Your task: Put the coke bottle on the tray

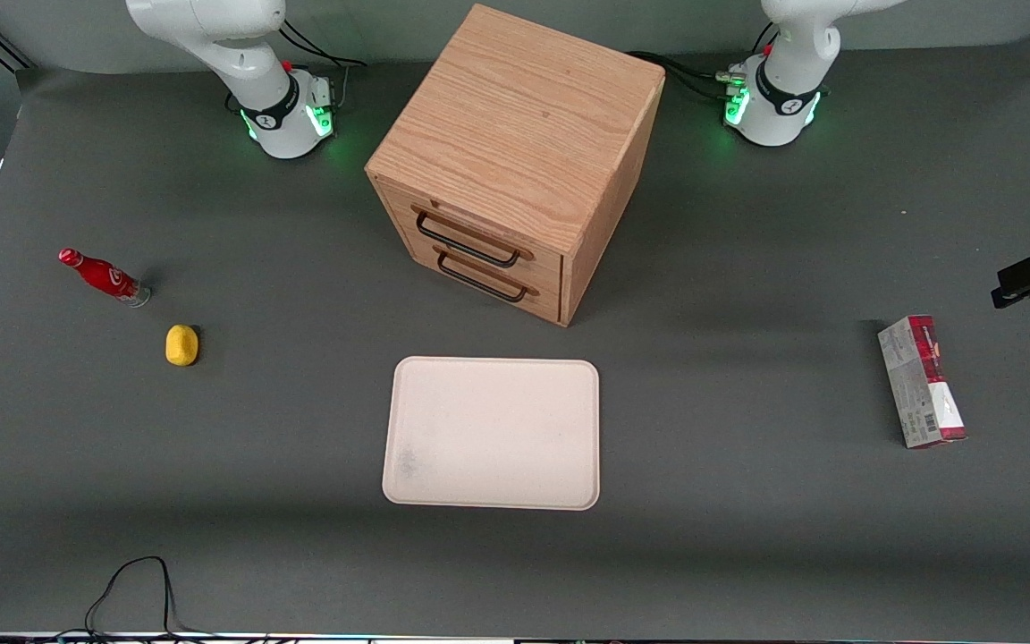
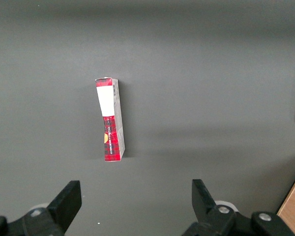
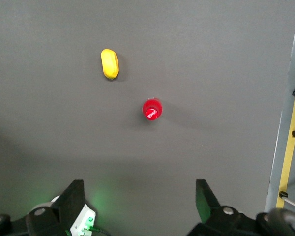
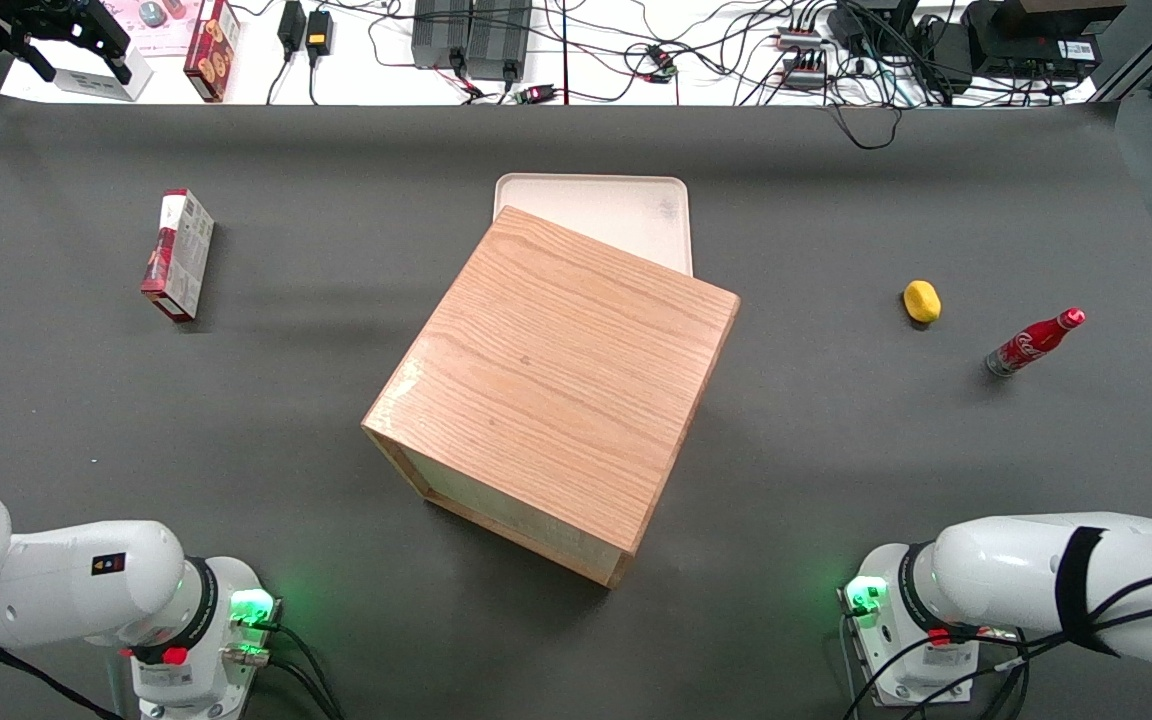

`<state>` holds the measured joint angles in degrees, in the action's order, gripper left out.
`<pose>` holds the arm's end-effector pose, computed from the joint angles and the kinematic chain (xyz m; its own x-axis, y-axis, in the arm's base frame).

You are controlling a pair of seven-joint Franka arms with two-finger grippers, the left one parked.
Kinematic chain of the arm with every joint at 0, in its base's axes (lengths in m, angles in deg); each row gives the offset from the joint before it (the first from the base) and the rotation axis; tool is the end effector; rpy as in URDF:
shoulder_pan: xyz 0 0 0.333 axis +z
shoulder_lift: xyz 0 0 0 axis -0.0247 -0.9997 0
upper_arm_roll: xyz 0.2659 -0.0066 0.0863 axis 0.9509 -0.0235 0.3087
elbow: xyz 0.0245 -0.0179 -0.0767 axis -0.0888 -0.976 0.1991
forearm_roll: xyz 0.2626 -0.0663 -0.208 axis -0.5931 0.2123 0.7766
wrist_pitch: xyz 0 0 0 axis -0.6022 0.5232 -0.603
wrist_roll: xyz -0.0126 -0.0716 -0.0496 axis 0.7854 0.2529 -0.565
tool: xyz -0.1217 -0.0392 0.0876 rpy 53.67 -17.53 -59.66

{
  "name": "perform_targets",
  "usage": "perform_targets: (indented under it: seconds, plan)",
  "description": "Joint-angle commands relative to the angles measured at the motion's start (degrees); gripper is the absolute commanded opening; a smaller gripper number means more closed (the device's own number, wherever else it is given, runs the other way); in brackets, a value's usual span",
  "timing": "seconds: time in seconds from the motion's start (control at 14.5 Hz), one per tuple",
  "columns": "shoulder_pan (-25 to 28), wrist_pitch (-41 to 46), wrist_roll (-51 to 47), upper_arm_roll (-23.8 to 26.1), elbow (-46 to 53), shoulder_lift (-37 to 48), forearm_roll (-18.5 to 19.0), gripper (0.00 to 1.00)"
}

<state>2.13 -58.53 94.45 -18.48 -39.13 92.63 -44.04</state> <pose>0.3301 -0.2514 0.5323 0.9989 0.0374 -0.0293 0.0372 -0.9993 -0.0092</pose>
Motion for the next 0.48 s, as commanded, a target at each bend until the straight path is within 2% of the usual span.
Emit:
perform_targets:
  seconds: [0.0, 0.41]
  plan:
    - [0.96, -3.55, 0.51, 0.32, -5.74, 3.29, 1.59, 1.00]
    - [0.87, -13.21, 0.51, -0.20, -13.48, 1.54, 1.59, 1.00]
